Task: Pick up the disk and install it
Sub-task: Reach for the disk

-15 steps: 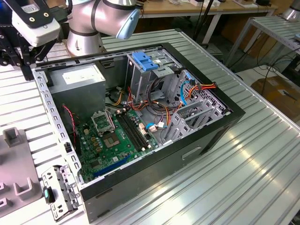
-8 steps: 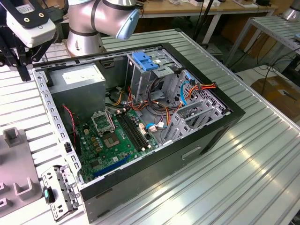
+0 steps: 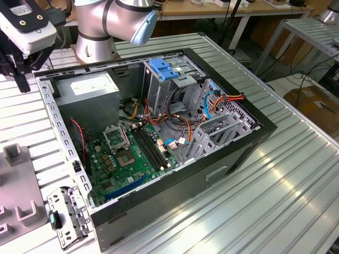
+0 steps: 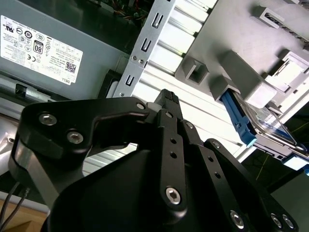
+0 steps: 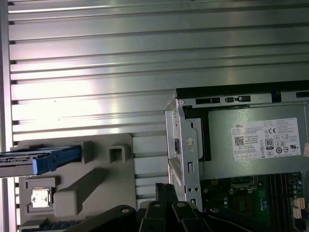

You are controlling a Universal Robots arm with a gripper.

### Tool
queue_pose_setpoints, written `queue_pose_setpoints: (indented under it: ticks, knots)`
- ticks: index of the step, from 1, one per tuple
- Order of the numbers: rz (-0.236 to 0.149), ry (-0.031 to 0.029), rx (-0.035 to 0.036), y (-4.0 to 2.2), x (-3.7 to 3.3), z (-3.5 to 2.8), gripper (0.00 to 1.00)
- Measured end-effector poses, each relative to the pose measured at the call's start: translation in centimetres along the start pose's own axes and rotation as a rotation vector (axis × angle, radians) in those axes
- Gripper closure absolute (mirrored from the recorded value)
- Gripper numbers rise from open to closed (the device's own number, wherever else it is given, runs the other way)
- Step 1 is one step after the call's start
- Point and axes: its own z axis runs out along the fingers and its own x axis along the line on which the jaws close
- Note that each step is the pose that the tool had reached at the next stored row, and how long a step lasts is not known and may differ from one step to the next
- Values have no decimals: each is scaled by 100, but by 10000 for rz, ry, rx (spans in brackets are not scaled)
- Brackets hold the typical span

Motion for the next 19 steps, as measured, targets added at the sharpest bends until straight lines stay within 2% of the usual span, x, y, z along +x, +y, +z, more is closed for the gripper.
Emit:
queue_pose_setpoints:
  ticks: [19]
  knots:
    - [0, 1, 1, -5, 175, 1, 89]
